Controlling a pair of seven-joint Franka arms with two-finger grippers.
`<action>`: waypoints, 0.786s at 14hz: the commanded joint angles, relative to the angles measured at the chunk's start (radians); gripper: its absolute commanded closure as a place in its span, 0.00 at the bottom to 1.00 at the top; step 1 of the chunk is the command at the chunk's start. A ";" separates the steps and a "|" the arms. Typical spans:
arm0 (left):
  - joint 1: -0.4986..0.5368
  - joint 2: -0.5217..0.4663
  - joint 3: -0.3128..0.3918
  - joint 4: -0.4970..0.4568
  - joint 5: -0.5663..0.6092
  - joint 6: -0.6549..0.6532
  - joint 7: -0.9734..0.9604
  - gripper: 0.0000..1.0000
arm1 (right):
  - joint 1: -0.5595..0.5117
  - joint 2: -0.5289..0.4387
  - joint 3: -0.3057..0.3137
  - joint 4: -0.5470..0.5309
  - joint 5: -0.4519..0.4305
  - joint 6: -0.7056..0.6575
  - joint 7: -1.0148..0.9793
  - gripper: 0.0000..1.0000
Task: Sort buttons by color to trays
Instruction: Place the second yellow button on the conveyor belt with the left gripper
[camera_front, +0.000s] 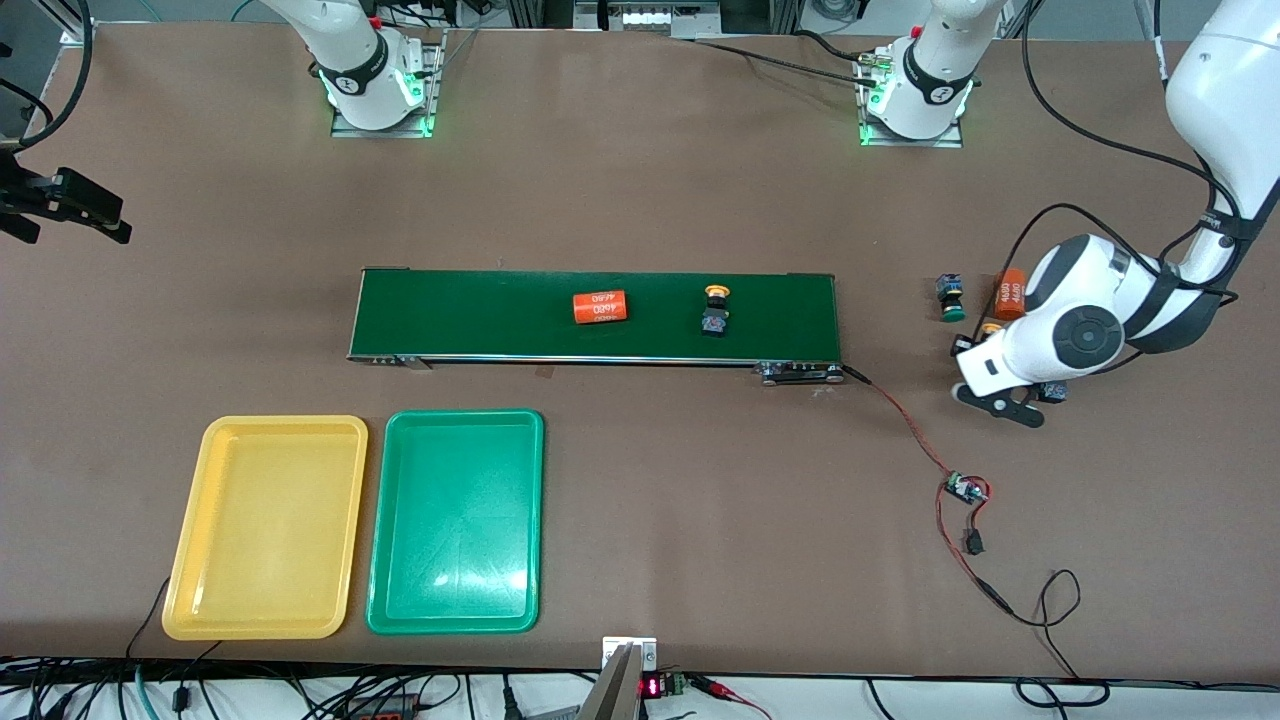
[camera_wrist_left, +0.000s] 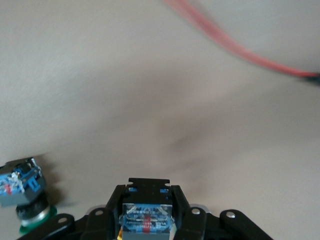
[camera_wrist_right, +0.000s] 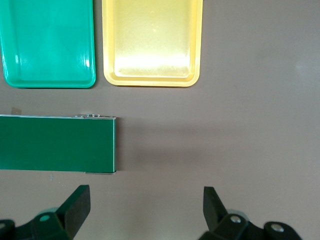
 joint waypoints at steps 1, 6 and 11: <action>-0.020 -0.027 -0.101 0.063 -0.150 -0.121 -0.017 0.83 | 0.001 0.004 0.002 0.003 0.015 0.007 0.009 0.00; -0.205 0.003 -0.096 0.105 -0.301 -0.069 -0.241 0.83 | 0.001 0.036 0.002 0.003 0.075 0.050 0.009 0.00; -0.429 0.032 0.020 0.100 -0.298 0.106 -0.419 0.81 | -0.011 0.067 -0.004 0.004 0.075 0.073 0.007 0.00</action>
